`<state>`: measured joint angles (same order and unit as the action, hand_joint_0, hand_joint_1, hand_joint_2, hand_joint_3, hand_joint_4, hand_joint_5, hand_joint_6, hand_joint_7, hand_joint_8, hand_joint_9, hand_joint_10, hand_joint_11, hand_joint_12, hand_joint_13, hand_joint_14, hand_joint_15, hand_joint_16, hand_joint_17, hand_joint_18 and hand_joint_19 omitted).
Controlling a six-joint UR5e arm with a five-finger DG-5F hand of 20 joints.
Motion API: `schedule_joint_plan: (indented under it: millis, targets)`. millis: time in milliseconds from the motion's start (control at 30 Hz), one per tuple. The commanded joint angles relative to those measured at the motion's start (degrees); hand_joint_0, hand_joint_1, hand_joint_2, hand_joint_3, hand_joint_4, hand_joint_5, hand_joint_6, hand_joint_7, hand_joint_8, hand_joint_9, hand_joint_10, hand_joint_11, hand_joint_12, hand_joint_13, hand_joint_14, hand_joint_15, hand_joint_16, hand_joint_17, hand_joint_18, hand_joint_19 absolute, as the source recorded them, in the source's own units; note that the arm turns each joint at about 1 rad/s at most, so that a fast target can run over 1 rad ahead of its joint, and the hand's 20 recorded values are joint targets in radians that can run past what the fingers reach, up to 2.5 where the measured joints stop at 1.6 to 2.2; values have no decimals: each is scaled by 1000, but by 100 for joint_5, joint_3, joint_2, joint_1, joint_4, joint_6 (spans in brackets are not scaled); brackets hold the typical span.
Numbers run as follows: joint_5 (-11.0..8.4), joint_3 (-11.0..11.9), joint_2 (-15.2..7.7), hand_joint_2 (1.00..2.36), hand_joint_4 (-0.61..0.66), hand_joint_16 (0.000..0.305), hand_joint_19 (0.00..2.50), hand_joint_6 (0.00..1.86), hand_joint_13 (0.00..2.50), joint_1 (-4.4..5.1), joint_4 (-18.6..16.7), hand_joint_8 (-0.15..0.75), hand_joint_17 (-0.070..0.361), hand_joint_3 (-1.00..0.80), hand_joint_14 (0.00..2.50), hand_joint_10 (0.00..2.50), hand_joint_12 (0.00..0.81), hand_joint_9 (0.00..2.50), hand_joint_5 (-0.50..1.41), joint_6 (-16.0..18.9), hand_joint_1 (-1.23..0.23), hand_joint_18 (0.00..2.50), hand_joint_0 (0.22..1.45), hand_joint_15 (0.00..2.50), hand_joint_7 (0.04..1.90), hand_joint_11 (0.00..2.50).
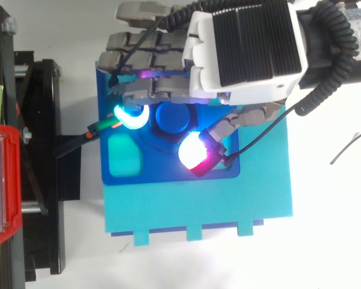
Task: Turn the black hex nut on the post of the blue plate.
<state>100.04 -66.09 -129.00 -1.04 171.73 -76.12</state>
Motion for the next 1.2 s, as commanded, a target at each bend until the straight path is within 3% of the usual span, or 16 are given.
schedule_joint_plan:
  millis: [0,1167]
  targets:
    - [-2,0,6,1003,176,56,106,502,146,-2,1,217,126,-458,0,0,351,231,-217,-8,-787,91,528,0,1079,26]
    - [25,0,-3,1006,168,54,116,501,162,-10,19,216,122,-431,0,0,348,249,-203,-8,-786,113,551,0,1146,24]
